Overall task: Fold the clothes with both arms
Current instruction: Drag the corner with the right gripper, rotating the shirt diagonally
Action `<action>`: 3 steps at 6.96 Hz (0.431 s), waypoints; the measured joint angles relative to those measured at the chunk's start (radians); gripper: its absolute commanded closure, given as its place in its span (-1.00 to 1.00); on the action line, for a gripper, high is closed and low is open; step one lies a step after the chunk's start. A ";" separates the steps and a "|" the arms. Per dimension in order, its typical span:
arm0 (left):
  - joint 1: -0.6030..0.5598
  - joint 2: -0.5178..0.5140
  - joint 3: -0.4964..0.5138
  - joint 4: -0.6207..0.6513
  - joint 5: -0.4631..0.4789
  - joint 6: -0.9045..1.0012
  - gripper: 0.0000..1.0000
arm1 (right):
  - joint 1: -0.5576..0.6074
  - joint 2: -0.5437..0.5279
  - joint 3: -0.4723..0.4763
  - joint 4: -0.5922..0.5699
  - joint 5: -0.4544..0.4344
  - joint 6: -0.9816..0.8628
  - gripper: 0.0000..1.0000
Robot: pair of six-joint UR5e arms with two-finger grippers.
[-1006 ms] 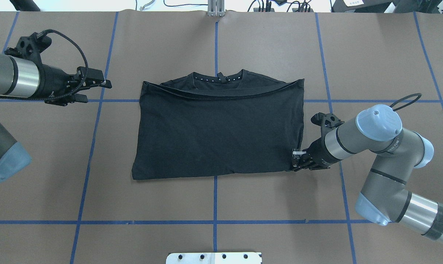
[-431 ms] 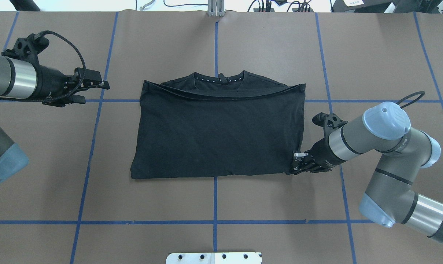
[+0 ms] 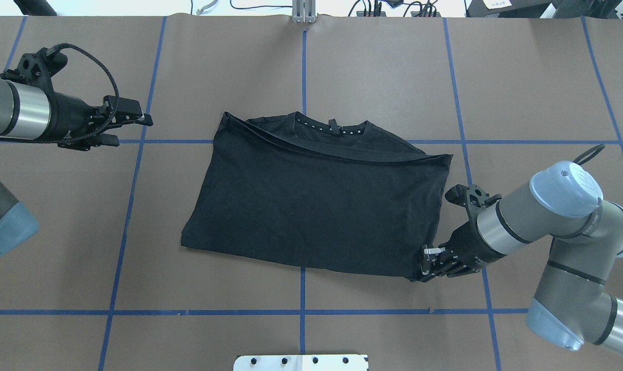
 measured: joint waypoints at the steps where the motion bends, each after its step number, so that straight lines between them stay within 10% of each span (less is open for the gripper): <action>1: 0.000 0.002 -0.001 0.000 0.000 0.000 -1.00 | -0.036 -0.008 0.025 0.003 0.054 0.029 1.00; 3: 0.000 0.007 -0.002 0.000 0.001 0.000 -1.00 | -0.119 0.007 0.061 0.007 0.110 0.161 1.00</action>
